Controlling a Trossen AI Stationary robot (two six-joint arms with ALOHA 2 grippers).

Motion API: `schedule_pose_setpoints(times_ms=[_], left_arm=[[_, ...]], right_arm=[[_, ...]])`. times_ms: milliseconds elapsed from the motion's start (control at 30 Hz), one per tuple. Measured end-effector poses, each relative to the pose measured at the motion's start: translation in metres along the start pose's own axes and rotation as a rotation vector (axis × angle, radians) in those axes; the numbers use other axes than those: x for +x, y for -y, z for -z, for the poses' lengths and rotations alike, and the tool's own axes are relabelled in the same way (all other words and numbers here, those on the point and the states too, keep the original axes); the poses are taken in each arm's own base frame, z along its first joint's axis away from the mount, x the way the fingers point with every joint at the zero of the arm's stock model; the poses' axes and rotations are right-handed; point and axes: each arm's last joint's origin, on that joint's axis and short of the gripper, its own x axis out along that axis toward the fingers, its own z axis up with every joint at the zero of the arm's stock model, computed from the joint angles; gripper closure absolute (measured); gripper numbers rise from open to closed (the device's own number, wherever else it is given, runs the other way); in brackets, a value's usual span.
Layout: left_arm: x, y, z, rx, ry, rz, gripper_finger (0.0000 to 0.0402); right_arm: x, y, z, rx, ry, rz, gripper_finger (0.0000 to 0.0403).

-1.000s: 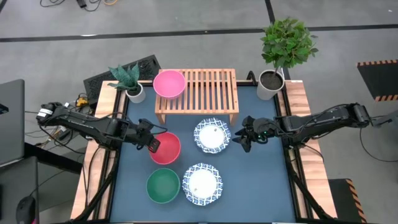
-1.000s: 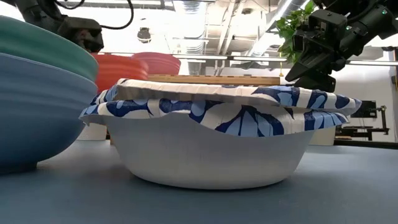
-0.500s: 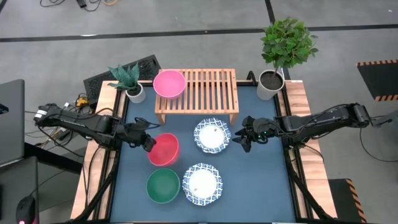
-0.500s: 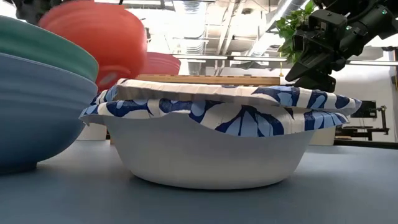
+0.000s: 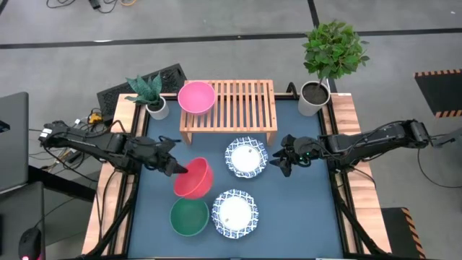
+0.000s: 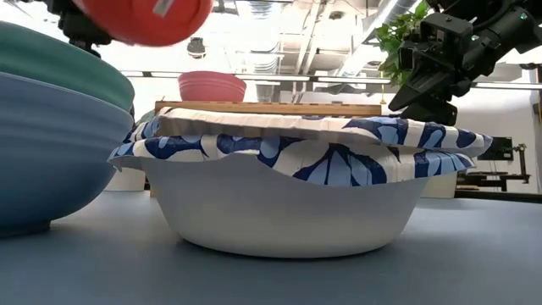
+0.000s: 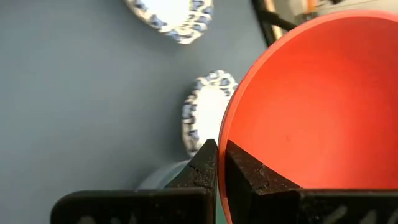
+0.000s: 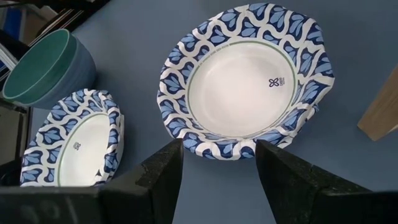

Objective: Place and stack bowls onto a shelf
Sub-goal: Stack the orange bowl on top of the pink bowl on the shelf

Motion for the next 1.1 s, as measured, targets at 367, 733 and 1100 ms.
schedule_pose_setpoints(times_ms=[367,733,1100], left_arm=[[-0.015,0.03,-0.01,0.026,0.06,0.131,0.0401],[-0.066,0.075,-0.035,0.155,0.316,0.085,0.0401],[-0.133,0.109,-0.068,0.333,0.682,-0.155,0.0401]], right_arm=[[0.0,0.0,0.0,0.0,-0.001,0.001,0.0177],[0.0,0.0,0.0,-0.01,0.0,0.001,0.0177],[0.0,0.0,0.0,-0.011,0.001,0.003,0.0177]])
